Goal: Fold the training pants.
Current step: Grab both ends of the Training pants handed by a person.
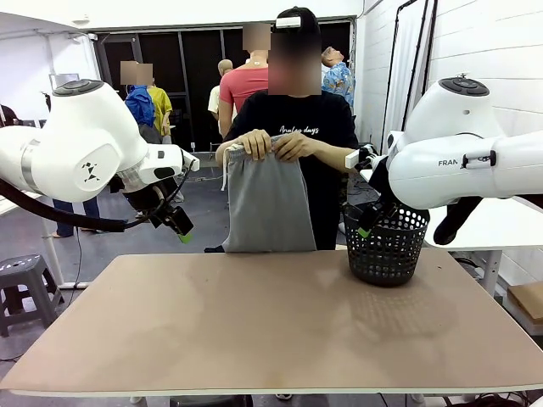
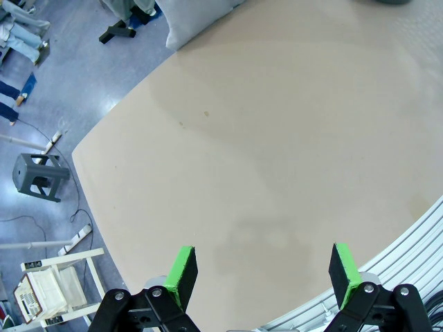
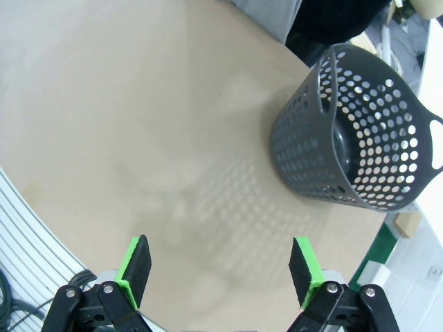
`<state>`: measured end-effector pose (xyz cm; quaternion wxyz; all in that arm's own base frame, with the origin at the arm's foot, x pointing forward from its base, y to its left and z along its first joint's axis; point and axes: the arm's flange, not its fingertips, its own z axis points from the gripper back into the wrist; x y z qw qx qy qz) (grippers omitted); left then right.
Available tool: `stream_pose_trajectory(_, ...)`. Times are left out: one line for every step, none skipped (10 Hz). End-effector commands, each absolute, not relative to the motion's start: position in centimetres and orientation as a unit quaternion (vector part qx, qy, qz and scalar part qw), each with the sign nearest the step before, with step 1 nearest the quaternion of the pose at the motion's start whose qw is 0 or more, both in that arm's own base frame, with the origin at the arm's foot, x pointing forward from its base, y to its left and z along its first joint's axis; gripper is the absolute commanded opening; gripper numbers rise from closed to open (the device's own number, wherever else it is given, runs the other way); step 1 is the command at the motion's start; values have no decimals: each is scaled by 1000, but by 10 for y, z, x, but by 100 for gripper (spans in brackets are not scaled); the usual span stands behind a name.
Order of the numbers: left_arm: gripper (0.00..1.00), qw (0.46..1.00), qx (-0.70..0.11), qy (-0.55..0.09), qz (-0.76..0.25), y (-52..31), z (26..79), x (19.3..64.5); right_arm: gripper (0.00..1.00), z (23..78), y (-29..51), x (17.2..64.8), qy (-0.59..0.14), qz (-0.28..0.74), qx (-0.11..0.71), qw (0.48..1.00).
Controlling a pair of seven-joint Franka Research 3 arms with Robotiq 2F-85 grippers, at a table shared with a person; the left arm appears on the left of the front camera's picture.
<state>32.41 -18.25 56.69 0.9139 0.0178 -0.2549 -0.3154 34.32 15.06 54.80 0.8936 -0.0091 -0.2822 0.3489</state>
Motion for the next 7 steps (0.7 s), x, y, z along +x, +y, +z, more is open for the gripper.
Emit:
stream_pose_trajectory(100,913,17,-258,-317,-182,567,325,100,547,152,345,-284,350,-8,893)
stream_pose_trajectory(100,913,17,-258,-317,-182,567,325,100,547,152,345,-284,350,-8,893)
stream_pose_trajectory(100,913,17,-258,-317,-182,567,325,100,547,152,345,-284,350,-8,893)
stream_pose_trajectory(100,913,17,-258,-317,-182,567,325,100,547,152,345,-284,350,-8,893)
stream_pose_trajectory(100,913,17,-258,-317,-182,567,325,100,547,152,345,-284,350,-8,893)
stream_pose_trajectory(100,913,17,-258,-317,-182,567,325,100,547,152,345,-284,350,-8,893)
stream_pose_trajectory(100,913,17,-258,-317,-182,567,325,100,547,152,345,-284,350,-8,893)
